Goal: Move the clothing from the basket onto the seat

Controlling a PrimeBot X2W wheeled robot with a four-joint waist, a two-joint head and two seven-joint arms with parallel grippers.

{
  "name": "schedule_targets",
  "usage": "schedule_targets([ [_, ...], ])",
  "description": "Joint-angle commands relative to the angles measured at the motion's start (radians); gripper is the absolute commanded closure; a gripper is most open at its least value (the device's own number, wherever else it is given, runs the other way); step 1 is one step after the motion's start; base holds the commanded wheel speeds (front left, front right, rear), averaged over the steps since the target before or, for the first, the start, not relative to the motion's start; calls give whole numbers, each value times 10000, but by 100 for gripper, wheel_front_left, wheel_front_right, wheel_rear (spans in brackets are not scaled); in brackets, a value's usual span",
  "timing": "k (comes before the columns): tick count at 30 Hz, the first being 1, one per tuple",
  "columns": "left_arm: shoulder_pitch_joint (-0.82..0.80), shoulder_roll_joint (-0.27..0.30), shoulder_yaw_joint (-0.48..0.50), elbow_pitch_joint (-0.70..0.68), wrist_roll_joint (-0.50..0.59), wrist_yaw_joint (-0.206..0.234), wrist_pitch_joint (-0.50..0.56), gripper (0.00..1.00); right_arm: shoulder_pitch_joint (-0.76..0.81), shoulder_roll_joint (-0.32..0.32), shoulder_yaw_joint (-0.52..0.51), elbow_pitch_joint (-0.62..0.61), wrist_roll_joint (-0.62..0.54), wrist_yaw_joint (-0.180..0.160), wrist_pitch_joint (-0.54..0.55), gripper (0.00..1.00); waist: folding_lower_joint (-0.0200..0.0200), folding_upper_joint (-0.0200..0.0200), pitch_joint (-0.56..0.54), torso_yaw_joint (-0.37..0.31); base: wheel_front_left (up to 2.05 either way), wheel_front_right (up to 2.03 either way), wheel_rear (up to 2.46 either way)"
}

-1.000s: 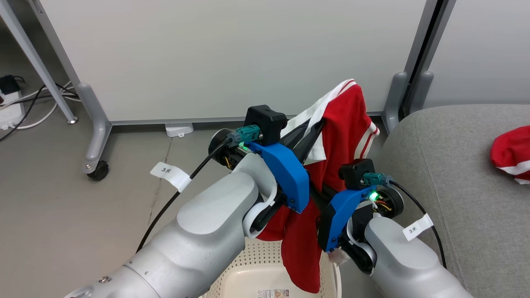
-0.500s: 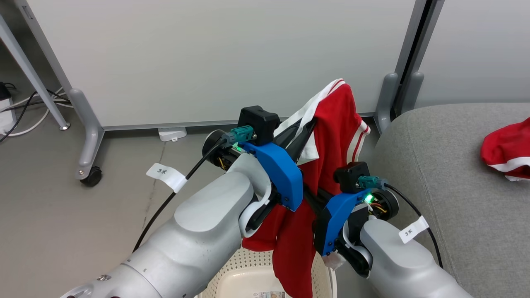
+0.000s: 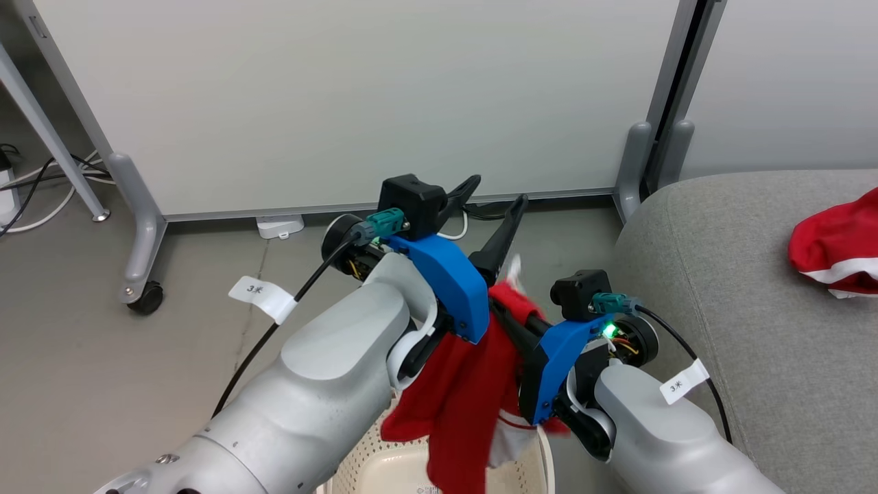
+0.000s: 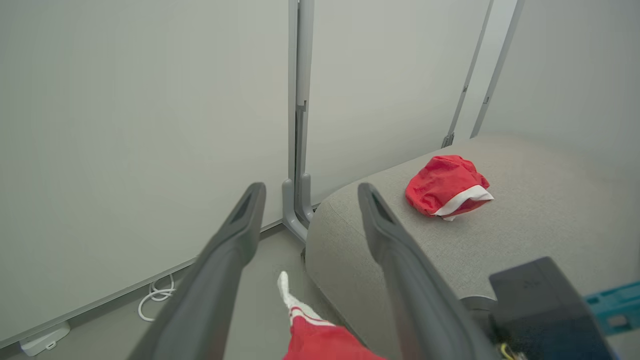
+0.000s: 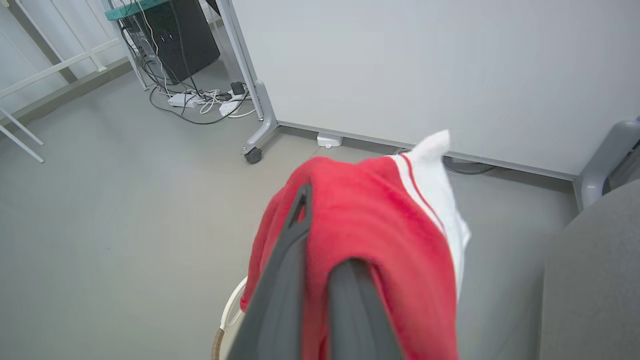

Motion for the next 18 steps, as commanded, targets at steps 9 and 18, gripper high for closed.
schedule_targets([
  [9,774,920,583,-192,158,84,-535,0,-274,-12,116,-227,53,3,-386,100,0,-1,65,-241,0,0,0],
  [18,2874,2268,2816,-2255,1403,673,-596,0,-329,-14,-521,-715,-790,3,-711,100,0,-1,432,-940,0,0,0],
])
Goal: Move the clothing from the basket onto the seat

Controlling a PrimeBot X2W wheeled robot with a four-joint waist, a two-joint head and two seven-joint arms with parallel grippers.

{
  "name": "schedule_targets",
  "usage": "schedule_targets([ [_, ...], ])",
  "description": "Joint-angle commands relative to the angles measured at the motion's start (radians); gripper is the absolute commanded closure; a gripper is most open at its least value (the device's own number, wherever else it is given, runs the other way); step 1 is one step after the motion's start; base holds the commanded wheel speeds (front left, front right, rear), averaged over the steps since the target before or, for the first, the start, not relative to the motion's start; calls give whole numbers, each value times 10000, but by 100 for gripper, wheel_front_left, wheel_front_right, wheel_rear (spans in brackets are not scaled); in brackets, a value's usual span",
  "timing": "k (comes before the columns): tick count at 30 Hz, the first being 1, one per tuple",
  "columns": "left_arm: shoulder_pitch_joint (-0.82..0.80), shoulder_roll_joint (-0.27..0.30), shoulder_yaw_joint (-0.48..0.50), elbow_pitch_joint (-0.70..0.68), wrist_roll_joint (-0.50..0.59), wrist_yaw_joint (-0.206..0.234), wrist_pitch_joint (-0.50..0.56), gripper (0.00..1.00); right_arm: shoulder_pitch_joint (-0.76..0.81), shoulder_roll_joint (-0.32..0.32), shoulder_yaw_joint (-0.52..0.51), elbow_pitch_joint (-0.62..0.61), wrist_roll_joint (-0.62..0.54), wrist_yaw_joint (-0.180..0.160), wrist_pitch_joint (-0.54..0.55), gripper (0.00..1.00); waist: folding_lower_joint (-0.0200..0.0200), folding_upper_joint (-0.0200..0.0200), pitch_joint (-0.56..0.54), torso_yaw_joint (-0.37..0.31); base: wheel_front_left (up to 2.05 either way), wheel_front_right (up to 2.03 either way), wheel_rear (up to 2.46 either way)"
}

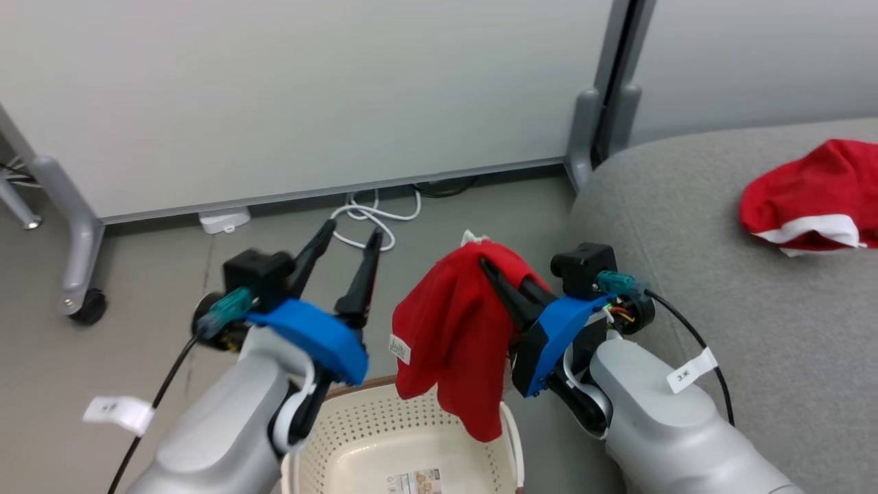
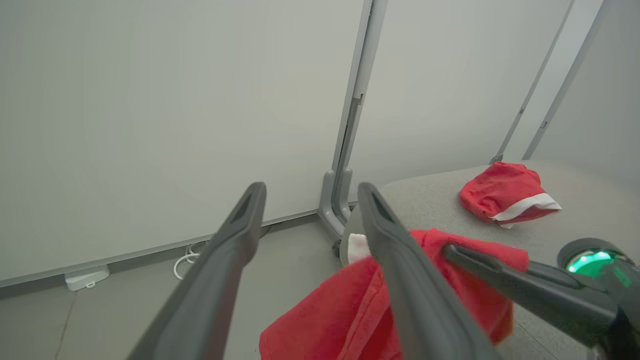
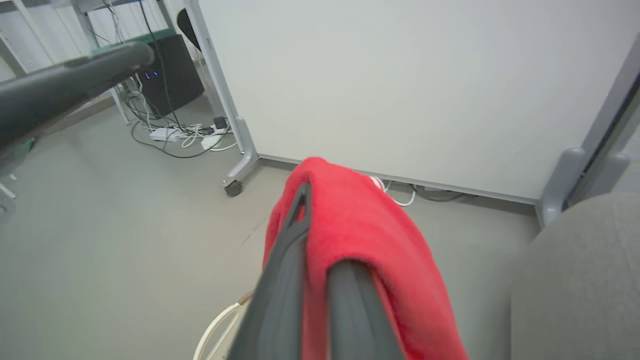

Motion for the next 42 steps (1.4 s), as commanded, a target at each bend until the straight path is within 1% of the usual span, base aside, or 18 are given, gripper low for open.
schedule_targets([
  [1,246,115,237,-197,150,83,-43,0,-57,-16,-123,-127,-122,5,-111,100,1,0,4,-122,0,0,0],
  [6,1992,518,1902,-1673,1159,329,-43,0,251,-34,-1021,-523,-950,5,-131,100,1,0,215,-861,0,0,0],
  [8,2680,587,2568,-2206,1537,354,-44,0,413,-75,-1394,-778,-1340,3,-123,100,1,0,300,-1197,0,0,0],
  [10,3407,571,3146,-2608,1825,271,-44,0,660,-128,-1774,-1122,-1660,5,4,100,1,0,374,-1527,0,0,0],
  [13,4230,362,4062,-3174,2174,193,-46,0,1132,-208,-2383,-1834,-2195,5,302,100,1,0,496,-2020,0,0,0],
  [16,4942,14,4929,-3706,2575,83,-45,0,1795,-259,-3125,-2778,-2686,3,708,100,1,0,607,-2475,0,0,0],
  [19,5364,-237,5480,-3938,3011,-116,-39,0,2561,-229,-3838,-3946,-3177,5,1185,100,1,0,717,-2895,0,0,0],
  [21,5545,-354,5690,-4012,3326,-241,-39,0,3110,-195,-4168,-4784,-3499,5,1576,100,1,0,767,-3191,0,0,0],
  [25,5762,-459,5996,-3920,3715,-344,-39,0,4119,-131,-4594,-6379,-3977,5,2388,100,1,0,842,-3812,0,0,0],
  [30,5810,-510,6055,-3672,4048,-455,-40,0,5058,-50,-4976,-7786,-4185,5,3117,100,1,0,980,-4438,0,0,0],
  [34,5679,-440,5986,-3422,4153,-545,-38,0,5472,-13,-5169,-8392,-4129,3,3353,100,1,0,1077,-4697,0,0,0],
  [42,5438,-413,5981,-3309,4276,-623,-40,0,5784,-2,-5326,-8868,-3953,5,3421,100,1,0,1258,-4719,0,0,0],
])
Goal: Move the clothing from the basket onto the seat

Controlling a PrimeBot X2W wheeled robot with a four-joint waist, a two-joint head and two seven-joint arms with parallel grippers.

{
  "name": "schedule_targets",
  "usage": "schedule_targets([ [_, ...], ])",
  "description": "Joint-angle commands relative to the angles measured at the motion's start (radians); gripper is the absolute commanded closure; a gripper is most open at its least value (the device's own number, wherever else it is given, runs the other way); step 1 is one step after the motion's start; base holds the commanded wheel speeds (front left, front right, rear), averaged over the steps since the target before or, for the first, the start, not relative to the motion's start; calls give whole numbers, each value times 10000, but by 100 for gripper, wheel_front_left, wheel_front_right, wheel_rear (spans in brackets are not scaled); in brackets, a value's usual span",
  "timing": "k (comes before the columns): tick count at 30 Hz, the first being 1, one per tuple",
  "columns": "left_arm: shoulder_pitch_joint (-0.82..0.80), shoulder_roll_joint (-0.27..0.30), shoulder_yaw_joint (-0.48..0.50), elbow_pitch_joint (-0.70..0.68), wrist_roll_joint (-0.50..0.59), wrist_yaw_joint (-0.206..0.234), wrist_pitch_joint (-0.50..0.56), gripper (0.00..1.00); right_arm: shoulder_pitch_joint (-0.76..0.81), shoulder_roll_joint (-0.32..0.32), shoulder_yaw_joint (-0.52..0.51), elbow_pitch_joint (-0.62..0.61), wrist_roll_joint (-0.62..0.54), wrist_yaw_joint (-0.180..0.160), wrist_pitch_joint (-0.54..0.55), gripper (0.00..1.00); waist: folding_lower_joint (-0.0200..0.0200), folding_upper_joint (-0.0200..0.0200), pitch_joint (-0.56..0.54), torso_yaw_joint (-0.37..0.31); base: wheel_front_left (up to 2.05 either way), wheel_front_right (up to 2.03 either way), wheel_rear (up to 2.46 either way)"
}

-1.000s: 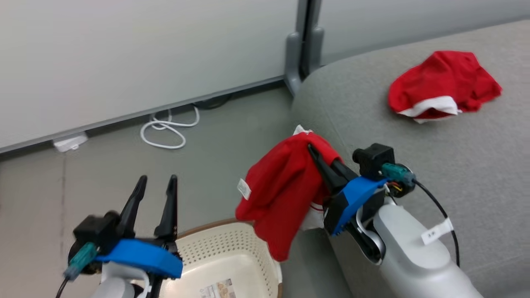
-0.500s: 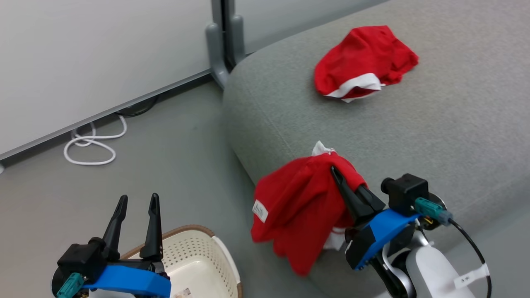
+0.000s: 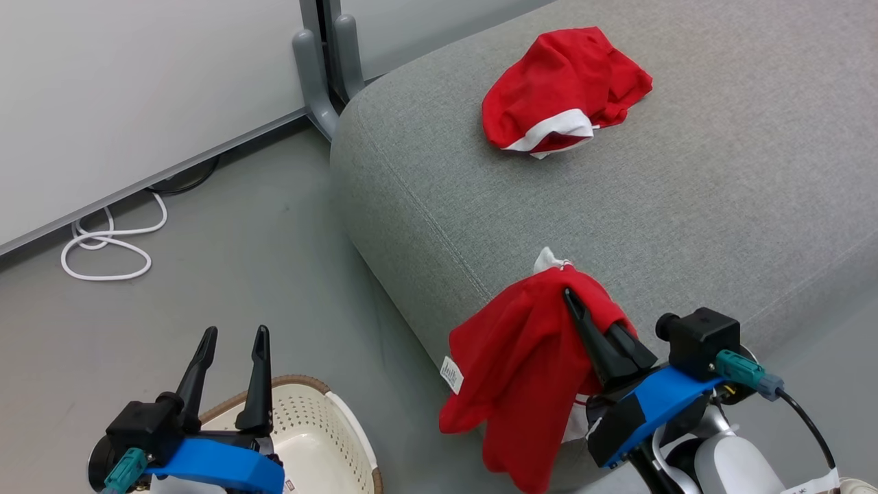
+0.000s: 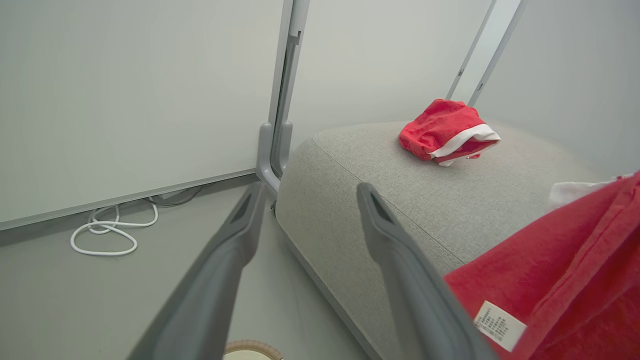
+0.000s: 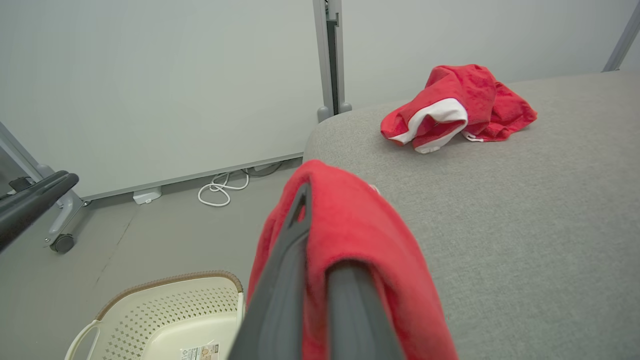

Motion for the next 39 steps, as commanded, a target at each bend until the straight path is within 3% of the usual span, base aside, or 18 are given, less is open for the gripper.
schedule_targets([
  [1,-178,48,14,6,56,-49,-28,0,51,22,-51,-81,56,5,-28,100,0,-1,33,32,0,0,0],
  [8,-306,147,60,-116,142,-64,-18,0,-1283,25,73,-244,-62,5,135,100,0,-1,518,166,0,0,0],
  [14,-902,334,24,-436,269,-57,98,0,-3627,-412,-686,25,-48,3,247,100,0,-1,1575,651,0,0,0],
  [21,-1604,607,-120,-999,528,-154,242,0,-6663,-1735,-2639,277,455,3,614,100,0,-1,3002,1396,0,0,0],
  [28,-2250,973,-1,-1643,623,-196,376,0,-9390,-2557,-5219,953,466,3,1028,100,0,-1,4514,1783,0,0,0],
  [33,-2751,1161,-43,-2080,773,-233,448,0,-10011,-2939,-6247,2265,36,5,952,100,0,-1,5357,2023,0,0,0],
  [39,-3139,1314,-95,-2378,927,-243,478,0,-9470,-2624,-6780,4177,-320,3,509,100,0,-1,5932,2257,0,0,0],
])
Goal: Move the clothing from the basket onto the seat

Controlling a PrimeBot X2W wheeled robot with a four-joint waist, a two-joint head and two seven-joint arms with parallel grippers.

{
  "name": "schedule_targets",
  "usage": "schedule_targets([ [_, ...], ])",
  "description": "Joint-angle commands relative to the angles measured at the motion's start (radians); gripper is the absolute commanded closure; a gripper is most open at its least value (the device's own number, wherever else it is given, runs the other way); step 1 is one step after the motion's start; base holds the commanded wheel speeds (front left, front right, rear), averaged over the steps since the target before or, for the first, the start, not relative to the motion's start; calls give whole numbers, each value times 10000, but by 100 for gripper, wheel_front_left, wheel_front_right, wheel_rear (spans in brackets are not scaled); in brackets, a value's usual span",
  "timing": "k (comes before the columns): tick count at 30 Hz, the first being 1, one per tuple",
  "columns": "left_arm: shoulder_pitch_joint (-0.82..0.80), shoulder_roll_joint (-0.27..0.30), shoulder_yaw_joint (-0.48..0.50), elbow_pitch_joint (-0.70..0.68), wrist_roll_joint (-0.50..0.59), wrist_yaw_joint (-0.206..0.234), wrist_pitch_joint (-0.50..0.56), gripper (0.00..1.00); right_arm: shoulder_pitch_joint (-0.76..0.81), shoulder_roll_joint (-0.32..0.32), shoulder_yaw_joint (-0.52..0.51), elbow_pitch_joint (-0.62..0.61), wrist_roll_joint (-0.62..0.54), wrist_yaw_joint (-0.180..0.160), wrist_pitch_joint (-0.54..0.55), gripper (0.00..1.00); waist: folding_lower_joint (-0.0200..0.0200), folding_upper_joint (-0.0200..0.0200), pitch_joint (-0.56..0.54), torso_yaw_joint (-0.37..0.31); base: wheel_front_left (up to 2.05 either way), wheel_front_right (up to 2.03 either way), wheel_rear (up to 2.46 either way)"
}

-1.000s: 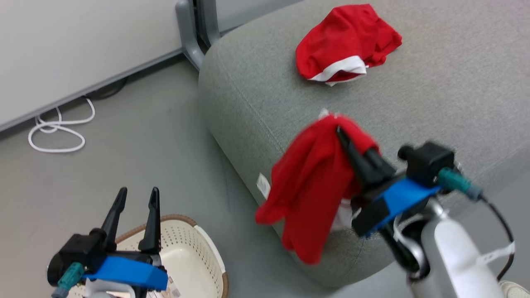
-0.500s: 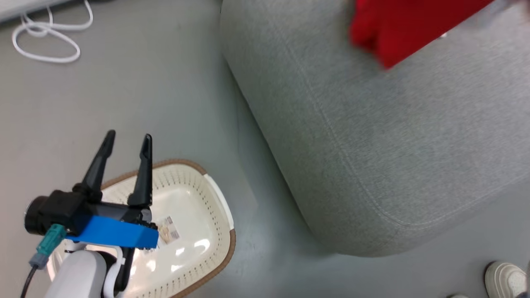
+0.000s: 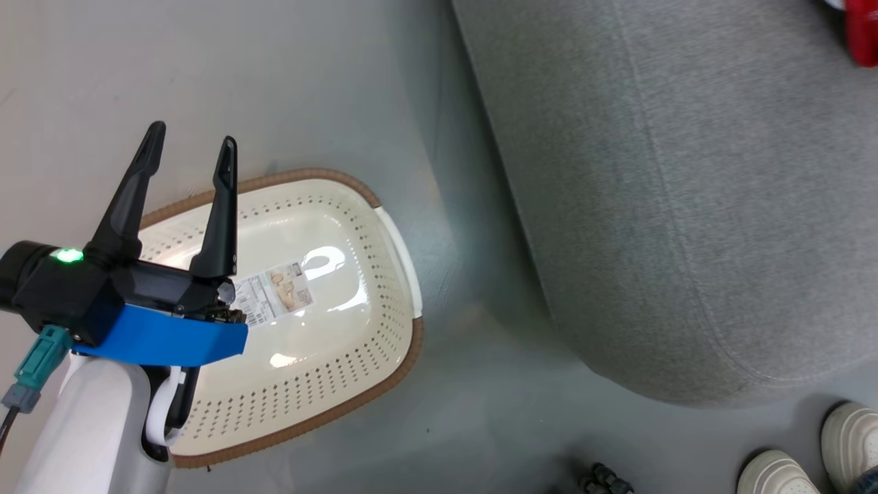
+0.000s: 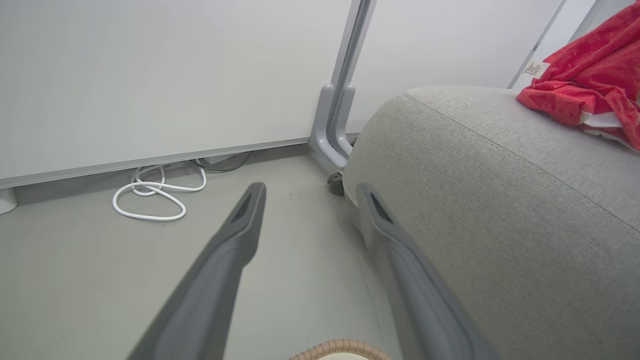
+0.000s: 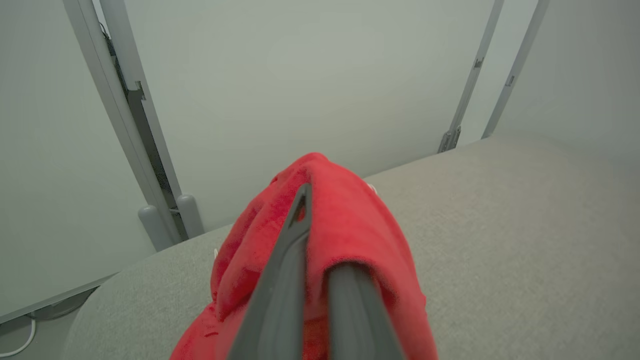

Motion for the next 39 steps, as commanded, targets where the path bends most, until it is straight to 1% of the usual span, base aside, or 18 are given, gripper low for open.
schedule_targets([
  [1,-219,71,11,-75,79,1,-13,0,308,144,-139,482,-143,1,-230,100,-2,0,283,275,0,0,0],
  [6,-248,81,8,-6,64,47,-55,0,609,237,-152,1505,-349,1,-613,100,-2,0,229,350,0,0,0],
  [7,-231,64,17,36,42,65,-81,0,709,222,-87,1691,-458,1,-733,62,-2,0,166,364,0,0,0],
  [8,-208,30,14,87,8,72,-104,0,776,202,-26,1874,-537,1,-840,0,-2,0,81,381,0,0,0],
  [13,-74,-233,-84,417,-122,-4,-309,0,1267,146,228,2373,-903,1,-1301,0,-2,0,-651,525,0,0,0],
  [16,108,-429,-79,747,-219,-25,-418,0,1741,262,477,2443,-1043,1,-1453,0,-2,0,-1258,595,0,0,0],
  [19,331,-634,25,1020,-336,-43,-477,0,2356,380,727,2355,-1146,1,-1492,0,-2,0,-1920,636,0,0,0],
  [23,814,-912,228,1427,-459,-37,-523,0,3407,737,1071,2059,-1208,1,-1565,0,-2,0,-2958,692,0,0,0],
  [29,1688,-1398,821,1687,-541,-14,-530,0,5168,1336,2025,990,-1066,1,-1697,0,-2,0,-4319,846,0,0,0],
  [33,2301,-1660,1176,1868,-543,-49,-533,0,6336,1706,2516,-84,-1025,1,-1763,0,-2,0,-4990,1028,0,0,0],
  [35,2560,-1785,1339,1928,-540,-37,-532,0,6945,1946,2742,-602,-1063,1,-1766,0,-2,0,-5286,1171,0,0,0],
  [39,2979,-2019,1602,2111,-492,-66,-533,0,7970,2221,3041,-1616,-1093,3,-1959,0,-2,0,-5817,1568,0,0,0],
])
